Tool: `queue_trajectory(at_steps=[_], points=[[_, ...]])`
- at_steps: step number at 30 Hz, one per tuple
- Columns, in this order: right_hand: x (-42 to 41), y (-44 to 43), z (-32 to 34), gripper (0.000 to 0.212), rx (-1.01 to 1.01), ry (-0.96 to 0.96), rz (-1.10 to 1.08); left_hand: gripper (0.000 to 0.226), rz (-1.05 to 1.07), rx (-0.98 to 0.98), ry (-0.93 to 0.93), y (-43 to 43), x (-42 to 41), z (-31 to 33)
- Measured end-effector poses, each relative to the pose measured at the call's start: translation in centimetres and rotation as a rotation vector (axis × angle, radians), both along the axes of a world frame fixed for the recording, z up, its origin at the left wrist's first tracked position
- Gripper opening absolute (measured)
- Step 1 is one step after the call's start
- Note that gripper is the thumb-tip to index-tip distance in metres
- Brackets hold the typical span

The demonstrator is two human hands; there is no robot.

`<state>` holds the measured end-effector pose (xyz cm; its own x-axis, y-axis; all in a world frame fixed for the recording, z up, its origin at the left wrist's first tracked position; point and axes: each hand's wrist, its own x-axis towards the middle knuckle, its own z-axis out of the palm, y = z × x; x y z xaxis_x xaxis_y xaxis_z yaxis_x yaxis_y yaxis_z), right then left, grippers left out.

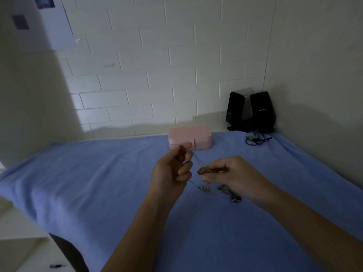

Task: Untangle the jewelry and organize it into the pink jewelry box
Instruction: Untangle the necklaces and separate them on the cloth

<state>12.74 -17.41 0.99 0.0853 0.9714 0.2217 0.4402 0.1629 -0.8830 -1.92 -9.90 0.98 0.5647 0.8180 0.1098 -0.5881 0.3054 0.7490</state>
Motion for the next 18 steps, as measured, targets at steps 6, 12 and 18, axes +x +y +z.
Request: queue_trajectory(at_steps=[6, 12, 18], points=[[-0.7, -0.3, -0.2, 0.03, 0.054, -0.169, 0.073, 0.021, 0.027, -0.009, -0.018, 0.1, -0.2, 0.1], [-0.5, -0.1, -0.3, 0.026, -0.114, -0.136, 0.104, 0.019, 0.061, 0.005, -0.02, 0.3, -0.5, 0.1], [0.3, -0.2, 0.0, 0.03, -0.172, -0.073, 0.113, 0.02, 0.234, 0.006, 0.084, 0.5, -0.4, 0.1]])
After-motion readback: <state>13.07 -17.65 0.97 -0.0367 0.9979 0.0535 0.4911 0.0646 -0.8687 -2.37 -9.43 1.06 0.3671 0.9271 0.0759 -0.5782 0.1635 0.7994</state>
